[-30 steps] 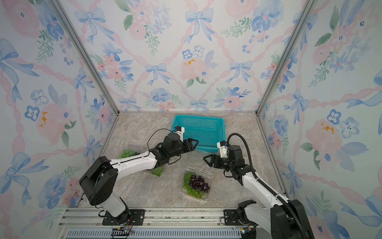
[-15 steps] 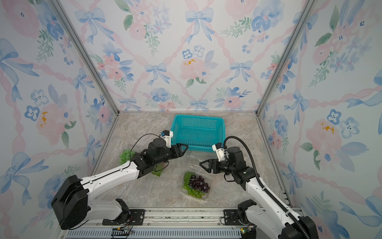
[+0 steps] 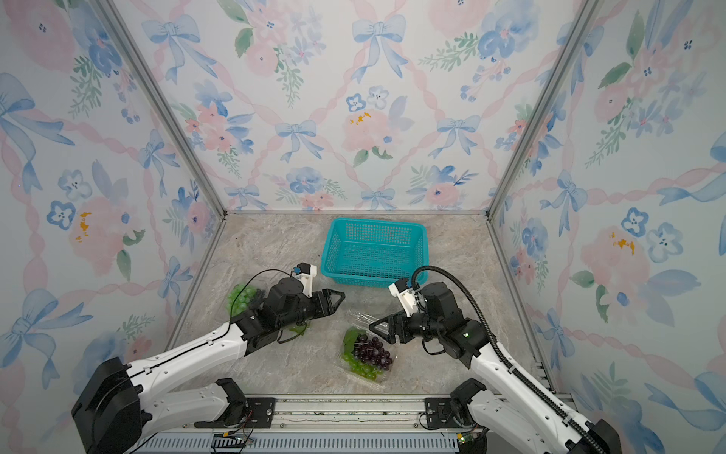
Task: Pack grapes into containers
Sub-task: Close the packing box at the center of the board.
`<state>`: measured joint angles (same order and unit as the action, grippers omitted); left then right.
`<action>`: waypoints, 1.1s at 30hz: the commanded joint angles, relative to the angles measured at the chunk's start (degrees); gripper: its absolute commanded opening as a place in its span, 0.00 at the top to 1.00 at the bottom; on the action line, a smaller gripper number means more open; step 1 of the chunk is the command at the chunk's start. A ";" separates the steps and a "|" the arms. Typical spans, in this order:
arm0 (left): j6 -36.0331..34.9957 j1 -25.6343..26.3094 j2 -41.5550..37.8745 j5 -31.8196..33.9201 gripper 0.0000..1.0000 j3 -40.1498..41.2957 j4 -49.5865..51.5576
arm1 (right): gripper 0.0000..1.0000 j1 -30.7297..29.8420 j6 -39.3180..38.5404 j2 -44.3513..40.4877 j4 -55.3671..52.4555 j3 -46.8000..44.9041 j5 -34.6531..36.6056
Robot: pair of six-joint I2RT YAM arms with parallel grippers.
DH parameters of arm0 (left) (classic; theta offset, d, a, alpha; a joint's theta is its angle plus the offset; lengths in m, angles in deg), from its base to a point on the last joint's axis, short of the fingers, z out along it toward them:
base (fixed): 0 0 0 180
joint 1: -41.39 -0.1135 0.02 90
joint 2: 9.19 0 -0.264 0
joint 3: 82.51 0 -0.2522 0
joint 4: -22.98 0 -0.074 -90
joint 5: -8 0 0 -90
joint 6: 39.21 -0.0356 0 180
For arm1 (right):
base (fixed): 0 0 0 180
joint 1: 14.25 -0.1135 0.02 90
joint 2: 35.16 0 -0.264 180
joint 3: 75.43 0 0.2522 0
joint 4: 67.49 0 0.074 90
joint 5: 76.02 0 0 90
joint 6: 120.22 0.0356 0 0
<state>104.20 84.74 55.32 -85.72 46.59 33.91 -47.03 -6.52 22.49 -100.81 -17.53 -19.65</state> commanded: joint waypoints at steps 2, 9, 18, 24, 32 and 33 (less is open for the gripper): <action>-0.13 0.10 -2.04 -0.75 0.37 1.17 3.26 | 0.20 -2.66 -0.43 1.35 -2.46 2.38 0.83; -0.41 0.06 -5.50 -0.32 0.37 3.61 6.64 | 0.25 -10.08 -0.17 4.88 -2.47 4.31 5.85; 0.97 0.24 -9.06 -1.93 0.37 7.42 8.12 | 0.29 -17.20 1.78 10.37 1.54 4.50 10.27; 0.71 0.68 -10.53 -3.17 0.41 10.01 9.25 | 0.39 -23.40 4.20 15.02 4.85 3.80 18.49; 1.50 1.89 -12.03 -6.58 0.49 13.87 9.84 | 0.41 -30.50 7.35 22.23 7.01 3.04 29.10; 1.78 2.12 -12.34 -7.18 0.49 14.47 9.87 | 0.41 -31.09 7.95 23.03 7.79 2.78 29.57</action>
<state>105.38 86.32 43.78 -90.36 59.31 42.28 -76.62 -1.05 42.64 -93.99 -14.58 4.90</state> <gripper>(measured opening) 0.508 0.592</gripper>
